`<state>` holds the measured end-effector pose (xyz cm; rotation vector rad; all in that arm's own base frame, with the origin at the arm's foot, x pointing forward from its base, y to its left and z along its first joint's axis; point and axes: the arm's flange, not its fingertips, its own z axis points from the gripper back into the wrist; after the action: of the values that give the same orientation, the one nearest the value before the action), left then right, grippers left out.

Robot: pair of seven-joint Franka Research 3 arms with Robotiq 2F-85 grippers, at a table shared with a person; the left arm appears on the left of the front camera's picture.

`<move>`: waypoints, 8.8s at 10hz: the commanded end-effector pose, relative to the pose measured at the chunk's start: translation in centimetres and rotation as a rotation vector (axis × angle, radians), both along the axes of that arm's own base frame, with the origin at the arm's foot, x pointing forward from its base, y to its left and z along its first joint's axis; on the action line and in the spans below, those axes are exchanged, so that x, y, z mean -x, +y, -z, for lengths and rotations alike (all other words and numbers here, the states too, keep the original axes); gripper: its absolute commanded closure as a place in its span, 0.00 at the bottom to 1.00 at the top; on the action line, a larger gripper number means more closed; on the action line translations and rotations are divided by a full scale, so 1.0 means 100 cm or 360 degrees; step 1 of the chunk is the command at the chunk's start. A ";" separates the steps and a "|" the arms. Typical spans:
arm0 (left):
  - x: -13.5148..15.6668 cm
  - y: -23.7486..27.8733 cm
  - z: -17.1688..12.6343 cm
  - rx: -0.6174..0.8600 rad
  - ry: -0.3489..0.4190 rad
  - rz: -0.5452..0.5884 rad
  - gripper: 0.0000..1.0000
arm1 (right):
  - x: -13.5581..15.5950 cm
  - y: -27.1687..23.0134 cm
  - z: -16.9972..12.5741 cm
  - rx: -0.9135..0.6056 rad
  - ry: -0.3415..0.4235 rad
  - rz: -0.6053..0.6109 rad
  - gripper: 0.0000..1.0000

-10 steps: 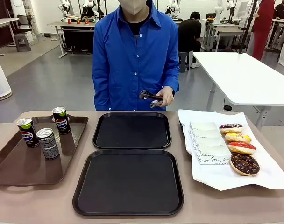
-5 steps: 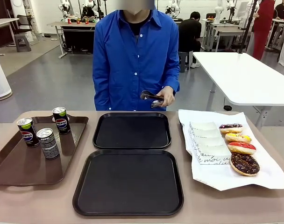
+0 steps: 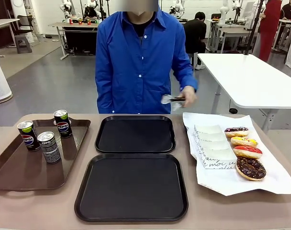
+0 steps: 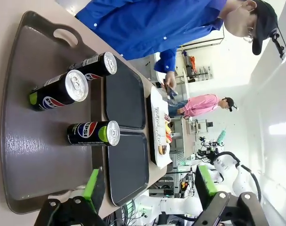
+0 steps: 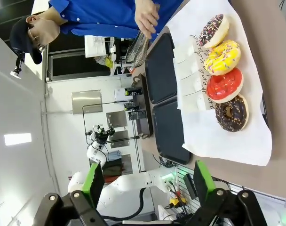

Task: Set up donuts and drinks on trays.
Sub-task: Pick up one Pepsi coke and place it on the Flat Tray.

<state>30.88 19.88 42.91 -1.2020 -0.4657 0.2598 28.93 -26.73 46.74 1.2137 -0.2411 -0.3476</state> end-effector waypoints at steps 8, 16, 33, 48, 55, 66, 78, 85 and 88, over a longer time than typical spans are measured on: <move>-0.001 -0.002 -0.002 0.0034 0.0017 -0.0030 0.00 | 0.001 0.001 0.001 -0.0033 -0.0018 0.0011 0.00; -0.001 -0.002 -0.002 0.0034 0.0017 -0.0030 0.00 | 0.001 0.001 0.001 -0.0033 -0.0018 0.0011 0.00; -0.097 -0.259 -0.065 -0.1993 0.0260 0.0572 0.00 | 0.001 0.001 0.001 -0.0033 -0.0018 0.0011 0.00; -0.100 -0.289 -0.024 -0.1955 0.0724 0.0322 0.00 | 0.001 0.001 0.001 -0.0033 -0.0018 0.0011 0.00; -0.125 -0.291 0.005 -0.1893 0.0611 0.0427 0.00 | 0.001 0.001 0.001 -0.0033 -0.0018 0.0011 0.00; -0.139 -0.284 0.043 -0.1942 0.0599 0.0466 0.60 | 0.001 0.001 0.001 -0.0033 -0.0018 0.0011 0.00; -0.059 -0.270 -0.085 -0.2050 0.0527 0.0651 1.00 | 0.001 0.001 0.001 -0.0033 -0.0018 0.0011 0.00; -0.055 -0.273 -0.097 -0.2052 0.0469 0.0608 0.41 | 0.001 0.001 0.001 -0.0033 -0.0018 0.0011 0.00; -0.087 -0.321 -0.105 -0.2096 0.0352 0.0626 0.41 | 0.001 0.001 0.001 -0.0033 -0.0018 0.0011 0.00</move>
<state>38.02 -10.56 53.04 0.0488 -0.0897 -0.2582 28.88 -26.79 46.59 1.2164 -0.2393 -0.3531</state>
